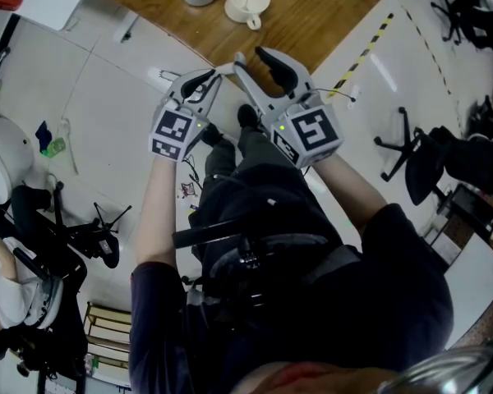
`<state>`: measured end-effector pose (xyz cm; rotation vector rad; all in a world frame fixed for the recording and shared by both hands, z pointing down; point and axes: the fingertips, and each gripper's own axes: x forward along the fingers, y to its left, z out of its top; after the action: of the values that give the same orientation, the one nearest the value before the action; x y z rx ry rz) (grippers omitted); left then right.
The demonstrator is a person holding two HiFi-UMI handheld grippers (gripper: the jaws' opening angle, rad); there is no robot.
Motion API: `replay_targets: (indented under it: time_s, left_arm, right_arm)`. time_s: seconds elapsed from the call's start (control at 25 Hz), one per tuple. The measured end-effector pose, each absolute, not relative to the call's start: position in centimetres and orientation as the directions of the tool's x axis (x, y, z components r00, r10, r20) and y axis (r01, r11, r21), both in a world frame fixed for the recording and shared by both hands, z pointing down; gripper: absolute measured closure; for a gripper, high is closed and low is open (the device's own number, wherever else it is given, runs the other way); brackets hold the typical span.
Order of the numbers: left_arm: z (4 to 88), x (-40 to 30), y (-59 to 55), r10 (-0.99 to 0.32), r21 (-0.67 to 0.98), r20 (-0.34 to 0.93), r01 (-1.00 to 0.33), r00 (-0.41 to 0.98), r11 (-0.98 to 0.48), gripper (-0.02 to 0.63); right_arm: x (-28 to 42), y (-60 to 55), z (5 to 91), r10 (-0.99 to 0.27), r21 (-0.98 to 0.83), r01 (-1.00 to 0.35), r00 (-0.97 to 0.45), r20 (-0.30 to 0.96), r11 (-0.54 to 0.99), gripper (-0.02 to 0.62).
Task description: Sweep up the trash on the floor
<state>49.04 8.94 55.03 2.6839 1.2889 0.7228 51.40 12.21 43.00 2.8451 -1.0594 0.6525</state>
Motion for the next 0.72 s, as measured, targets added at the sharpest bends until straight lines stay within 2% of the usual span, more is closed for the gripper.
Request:
replay_targets:
  time_s: [0.24,0.28,0.44,0.6,0.64,0.72]
  left_arm:
    - [54.4,49.7,7.7,0.742,0.292,0.345,0.686,0.575,-0.667,0.569]
    - [54.4,50.1,7.4,0.732,0.275,0.347,0.683,0.586,-0.677,0.549]
    - [53.9,53.8,4.6,0.683,0.231,0.330,0.646,0.652,-0.728,0.553]
    - [49.0,53.7,1.2,0.746,0.363,0.170,0.663,0.644,-0.655,0.568]
    - [48.5,54.1,-0.9,0.684,0.317,0.175,0.618,0.708,-0.720,0.568]
    - [49.3,56.7,-7.2,0.448,0.171,0.217,0.418,0.867,-0.892,0.549]
  right_arm:
    - [50.8,12.5,43.7,-0.686,-0.312,-0.612,0.619,0.383,-0.727,0.412]
    - [50.8,12.6,43.9,-0.690,-0.328,-0.608,0.613,0.384,-0.723,0.419]
    - [50.1,13.2,44.4,-0.691,-0.314,-0.619,0.595,0.411,-0.720,0.419]
    - [49.1,13.4,44.9,-0.693,-0.286,-0.643,0.568,0.443,-0.710,0.420]
    - [48.9,13.6,45.2,-0.692,-0.278,-0.648,0.563,0.453,-0.709,0.420]
    - [48.4,13.8,45.9,-0.689,-0.265,-0.659,0.543,0.481,-0.704,0.419]
